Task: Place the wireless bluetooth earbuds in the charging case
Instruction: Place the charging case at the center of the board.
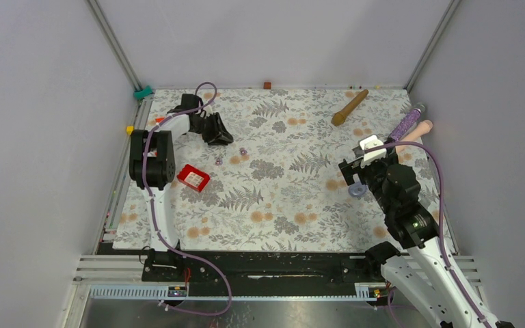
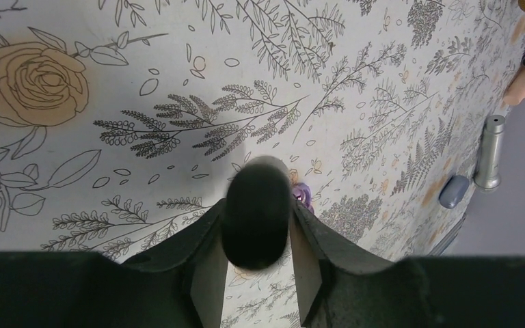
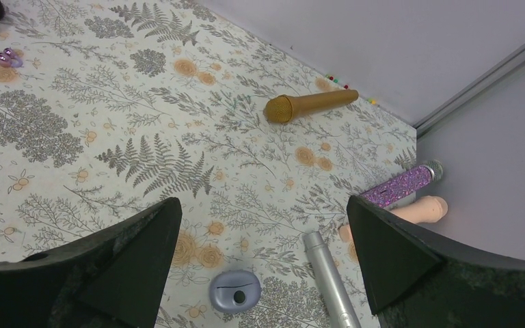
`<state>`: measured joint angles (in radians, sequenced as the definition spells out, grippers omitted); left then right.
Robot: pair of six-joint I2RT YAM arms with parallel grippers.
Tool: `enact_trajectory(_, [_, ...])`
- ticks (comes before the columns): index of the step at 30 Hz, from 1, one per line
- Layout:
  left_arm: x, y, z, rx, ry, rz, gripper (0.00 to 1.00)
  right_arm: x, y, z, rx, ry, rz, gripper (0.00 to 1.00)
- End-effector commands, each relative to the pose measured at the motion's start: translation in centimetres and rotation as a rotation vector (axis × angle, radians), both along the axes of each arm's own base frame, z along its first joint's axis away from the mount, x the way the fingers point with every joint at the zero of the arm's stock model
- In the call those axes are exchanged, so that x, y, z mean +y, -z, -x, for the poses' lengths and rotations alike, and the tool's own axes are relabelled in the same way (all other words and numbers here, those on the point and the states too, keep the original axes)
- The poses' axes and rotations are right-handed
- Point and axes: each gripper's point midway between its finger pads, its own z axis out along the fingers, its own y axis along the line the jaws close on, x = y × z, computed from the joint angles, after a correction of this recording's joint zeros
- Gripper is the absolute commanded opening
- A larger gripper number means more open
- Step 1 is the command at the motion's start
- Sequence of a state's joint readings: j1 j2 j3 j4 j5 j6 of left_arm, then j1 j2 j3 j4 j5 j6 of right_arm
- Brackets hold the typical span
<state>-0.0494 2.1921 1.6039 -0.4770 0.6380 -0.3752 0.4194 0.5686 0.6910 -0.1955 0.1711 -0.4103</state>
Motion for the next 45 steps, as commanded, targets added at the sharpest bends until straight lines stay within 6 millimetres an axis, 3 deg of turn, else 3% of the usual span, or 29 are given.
enact_trajectory(1, [0.5,-0.3,-1.1,-0.018,-0.027,-0.012,0.39,0.0,-1.5,-0.2,-0.053,0.002,-0.042,0.99])
enact_trajectory(11, [1.1,-0.6,-1.2,-0.021,-0.043,-0.048,0.49,0.0,-1.5,-0.1,-0.055,0.0,-0.045,0.99])
enact_trajectory(13, [1.4,-1.3,-1.3,-0.034,-0.049,-0.05,0.54,0.0,-1.6,-0.1,-0.056,0.001,-0.047,1.0])
enact_trajectory(15, [1.6,-2.5,-1.4,-0.057,-0.055,-0.048,0.67,0.0,-1.6,-0.2,-0.054,0.004,-0.045,1.0])
enact_trajectory(18, [1.8,-5.5,-1.6,-0.131,-0.054,-0.036,0.96,-0.5,-1.6,-0.4,-0.049,0.03,-0.024,0.99])
enact_trajectory(19, [1.8,-6.8,-1.5,-0.163,-0.049,-0.029,0.98,-0.7,-1.6,-0.4,-0.039,0.042,-0.011,1.0])
enact_trajectory(23, [1.6,-12.5,-0.8,-0.311,-0.008,-0.014,0.99,-1.7,-1.3,-0.8,0.031,0.092,0.058,0.99])
enact_trajectory(26, [0.9,-17.3,0.7,-0.442,0.069,0.014,0.98,-2.3,0.2,-1.4,0.105,0.119,0.141,1.0])
enact_trajectory(29, [0.1,-21.9,3.8,-0.575,0.192,0.035,0.99,-2.9,2.5,-1.7,0.202,0.113,0.249,1.0])
enact_trajectory(32, [0.0,-24.5,7.2,-0.667,0.282,0.016,0.99,-3.9,5.1,-2.0,0.319,0.099,0.352,0.99])
enact_trajectory(35, [0.3,-25.5,10.6,-0.734,0.349,-0.033,0.99,-5.1,7.5,-2.1,0.453,0.08,0.406,0.99])
enact_trajectory(37, [0.7,-25.1,12.6,-0.739,0.369,-0.074,0.99,-6.1,8.6,-2.2,0.525,0.079,0.419,0.99])
enact_trajectory(42, [1.6,-22.6,16.8,-0.73,0.425,-0.148,0.99,-8.6,12.1,-2.5,0.698,0.09,0.46,0.99])
enact_trajectory(45, [2.0,-20.9,18.4,-0.707,0.425,-0.166,0.99,-9.4,14.1,-2.7,0.782,0.096,0.451,1.0])
